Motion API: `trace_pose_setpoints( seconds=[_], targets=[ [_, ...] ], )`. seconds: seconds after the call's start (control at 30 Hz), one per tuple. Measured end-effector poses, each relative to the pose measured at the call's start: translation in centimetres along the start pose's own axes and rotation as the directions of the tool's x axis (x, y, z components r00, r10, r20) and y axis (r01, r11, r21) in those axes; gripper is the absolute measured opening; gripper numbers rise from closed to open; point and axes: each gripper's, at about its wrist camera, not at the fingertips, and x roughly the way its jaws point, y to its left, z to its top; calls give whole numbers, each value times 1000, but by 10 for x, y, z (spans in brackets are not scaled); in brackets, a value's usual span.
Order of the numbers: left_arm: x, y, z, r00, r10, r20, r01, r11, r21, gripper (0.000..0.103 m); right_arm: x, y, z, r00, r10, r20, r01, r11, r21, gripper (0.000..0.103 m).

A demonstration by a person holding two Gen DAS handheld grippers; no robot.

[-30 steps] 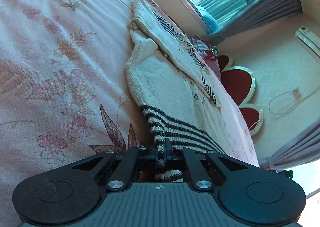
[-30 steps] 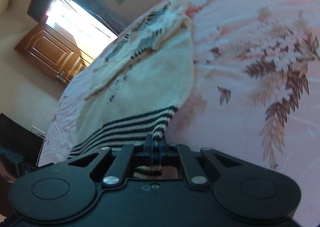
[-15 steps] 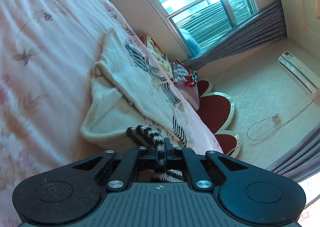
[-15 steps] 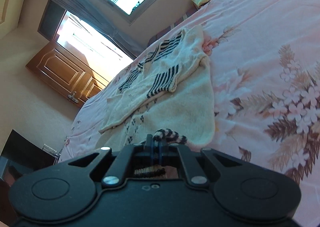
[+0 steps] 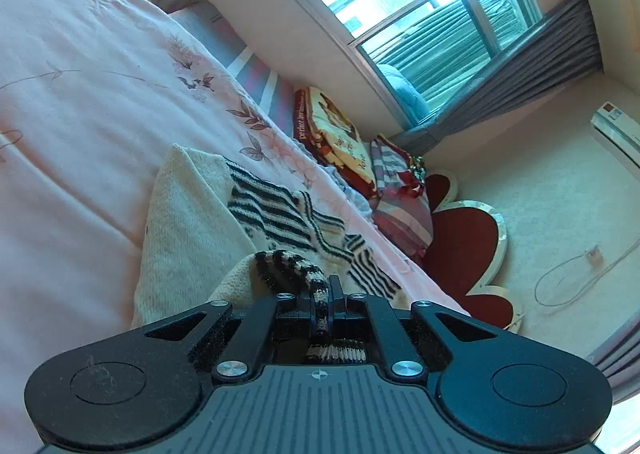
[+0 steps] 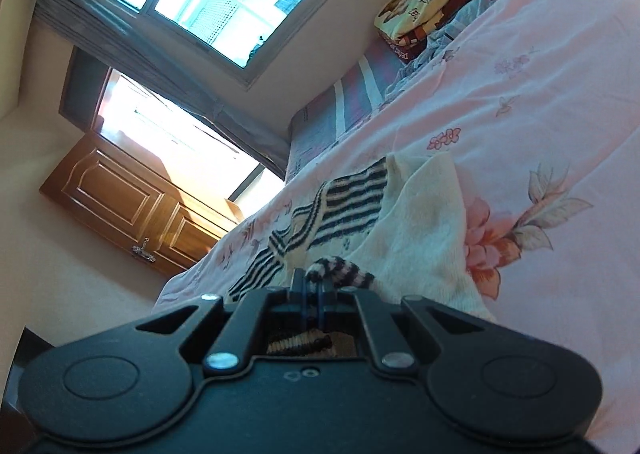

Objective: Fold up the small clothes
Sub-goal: 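Lift the striped hem with both tools and fold it over toward the collar, then lay the folded hem flat on the sweater and open both tools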

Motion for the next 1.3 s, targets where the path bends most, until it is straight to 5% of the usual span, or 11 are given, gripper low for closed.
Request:
trace_pose_setpoints(
  seconds=[0.17, 0.33, 0.43, 0.47, 0.53, 0.73, 1.0, 1.17, 1.3],
  targets=[
    [49, 10, 21, 995, 80, -51, -80, 997, 3, 5, 56, -26, 19, 997, -60, -56, 64, 994, 85, 5],
    [76, 17, 35, 996, 78, -35, -77, 997, 22, 7, 90, -40, 33, 999, 0, -35, 4, 992, 125, 15],
    [81, 25, 37, 999, 39, 34, -39, 999, 10, 77, 97, -45, 39, 1000, 22, 20, -24, 992, 128, 27],
    [80, 25, 37, 997, 28, 71, -29, 1000, 7, 88, 98, -46, 40, 999, 24, 35, -28, 992, 122, 28],
    [81, 23, 38, 992, 66, 112, -68, 998, 14, 94, 99, -47, 41, 998, 17, 54, -23, 995, 99, 34],
    [84, 16, 38, 991, 118, 66, -127, 979, 158, 92, 81, -45, 43, 989, 25, 148, -32, 998, 48, 42],
    [87, 3, 37, 970, 241, 38, -242, 926, 290, 58, 96, -17, 43, 997, -56, 45, 64, 981, -184, 38],
    [84, 1, 31, 945, 317, 82, -326, 884, 336, 23, 120, 16, 25, 974, -225, 7, 207, 879, -429, 34],
    [80, 1, 28, 943, 314, 112, -334, 881, 335, 18, 132, 35, 12, 952, -302, 57, 281, 780, -559, 7]
  ],
)
